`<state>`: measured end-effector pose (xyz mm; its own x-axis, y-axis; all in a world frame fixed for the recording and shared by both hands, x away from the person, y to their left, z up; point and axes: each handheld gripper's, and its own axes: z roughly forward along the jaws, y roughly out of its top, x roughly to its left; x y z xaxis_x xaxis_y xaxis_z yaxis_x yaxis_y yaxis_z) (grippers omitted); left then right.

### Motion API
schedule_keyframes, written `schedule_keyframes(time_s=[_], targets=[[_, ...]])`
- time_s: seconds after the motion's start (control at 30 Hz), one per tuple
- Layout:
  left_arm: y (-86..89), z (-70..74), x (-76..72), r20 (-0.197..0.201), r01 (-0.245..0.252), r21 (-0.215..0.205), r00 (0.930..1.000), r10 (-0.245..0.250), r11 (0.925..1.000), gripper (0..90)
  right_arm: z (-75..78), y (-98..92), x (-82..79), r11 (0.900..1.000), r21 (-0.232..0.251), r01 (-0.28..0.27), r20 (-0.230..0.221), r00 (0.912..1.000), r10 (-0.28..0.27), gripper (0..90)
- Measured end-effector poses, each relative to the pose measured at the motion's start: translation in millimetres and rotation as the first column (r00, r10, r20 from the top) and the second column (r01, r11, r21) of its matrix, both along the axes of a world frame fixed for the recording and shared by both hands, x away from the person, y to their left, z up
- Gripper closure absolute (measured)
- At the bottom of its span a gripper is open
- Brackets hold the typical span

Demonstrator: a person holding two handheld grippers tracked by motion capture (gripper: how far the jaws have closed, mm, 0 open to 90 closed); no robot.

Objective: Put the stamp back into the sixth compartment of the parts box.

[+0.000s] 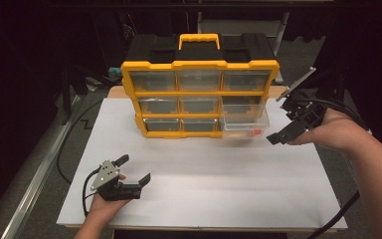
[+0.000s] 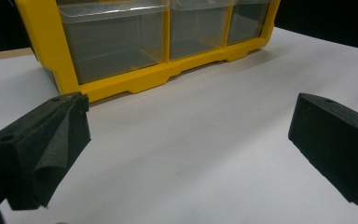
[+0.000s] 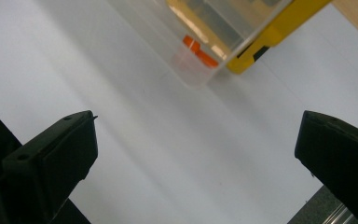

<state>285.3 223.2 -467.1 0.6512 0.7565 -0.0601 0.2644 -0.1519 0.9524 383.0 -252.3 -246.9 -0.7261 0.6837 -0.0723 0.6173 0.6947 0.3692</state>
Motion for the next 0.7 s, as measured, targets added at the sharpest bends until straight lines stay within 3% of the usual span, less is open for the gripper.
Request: schedule_keyframes(time_s=[0.37, 0.63, 0.7], targets=[[4.5, 0.7, 0.9, 0.002, -0.019, -0.012, 0.9998, 0.019, 0.9997, 0.4, -8.0, -29.5, -20.9, 0.999, -0.023, 0.033, 0.004, 0.9994, -0.033, 0.1], [4.7, 1.1, 0.5, 0.001, -0.024, -0.002, 0.9997, 0.024, 0.9997, 0.4, -16.9, -35.9, -25.6, 0.999, -0.022, 0.041, -0.003, 0.9991, -0.041, 0.1], [5.6, 1.4, 0.9, -0.007, -0.028, -0.003, 0.9996, 0.028, 0.9996, 0.3, -24.9, -35.4, -24.7, 0.999, -0.025, 0.037, -0.012, 0.9992, -0.037, 0.1]])
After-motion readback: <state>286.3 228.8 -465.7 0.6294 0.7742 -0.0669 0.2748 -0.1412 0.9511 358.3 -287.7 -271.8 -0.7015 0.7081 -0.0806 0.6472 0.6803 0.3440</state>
